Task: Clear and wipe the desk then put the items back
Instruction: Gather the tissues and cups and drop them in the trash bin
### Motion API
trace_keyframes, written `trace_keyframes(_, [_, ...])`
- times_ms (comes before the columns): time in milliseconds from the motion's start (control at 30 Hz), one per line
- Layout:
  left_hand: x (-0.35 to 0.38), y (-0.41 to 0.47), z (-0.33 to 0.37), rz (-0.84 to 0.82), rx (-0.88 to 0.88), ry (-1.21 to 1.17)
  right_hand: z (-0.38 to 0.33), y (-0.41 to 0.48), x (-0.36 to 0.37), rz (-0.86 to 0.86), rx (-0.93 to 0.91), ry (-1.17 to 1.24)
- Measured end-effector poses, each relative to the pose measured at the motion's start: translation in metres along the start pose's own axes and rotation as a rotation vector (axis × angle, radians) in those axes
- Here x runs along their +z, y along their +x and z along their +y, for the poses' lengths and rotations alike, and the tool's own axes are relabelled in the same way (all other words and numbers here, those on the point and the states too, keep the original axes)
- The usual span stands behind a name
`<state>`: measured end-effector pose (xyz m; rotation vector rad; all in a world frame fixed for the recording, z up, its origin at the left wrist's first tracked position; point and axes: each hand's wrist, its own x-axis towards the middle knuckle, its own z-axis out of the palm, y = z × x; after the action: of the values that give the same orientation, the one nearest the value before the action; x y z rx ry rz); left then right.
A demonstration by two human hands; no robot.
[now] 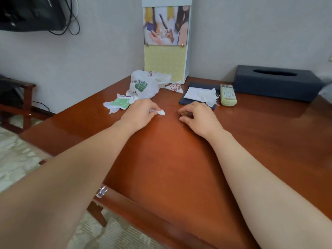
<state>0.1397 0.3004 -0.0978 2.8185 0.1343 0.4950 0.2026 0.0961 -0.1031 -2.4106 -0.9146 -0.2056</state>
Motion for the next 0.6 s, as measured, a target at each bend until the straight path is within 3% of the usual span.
trace_keyframes(267, [-0.005, -0.014, 0.004, 0.035, -0.031, -0.094, -0.005, -0.004, -0.002, 0.028, -0.012, 0.054])
trace_keyframes(433, [-0.005, -0.018, 0.003, 0.046, -0.051, -0.139, -0.001, -0.014, -0.007, 0.101, 0.079, 0.299])
trace_keyframes(600, [-0.004, -0.022, 0.005, 0.061, -0.063, -0.163, -0.005, -0.026, -0.016, 0.001, 0.047, 0.329])
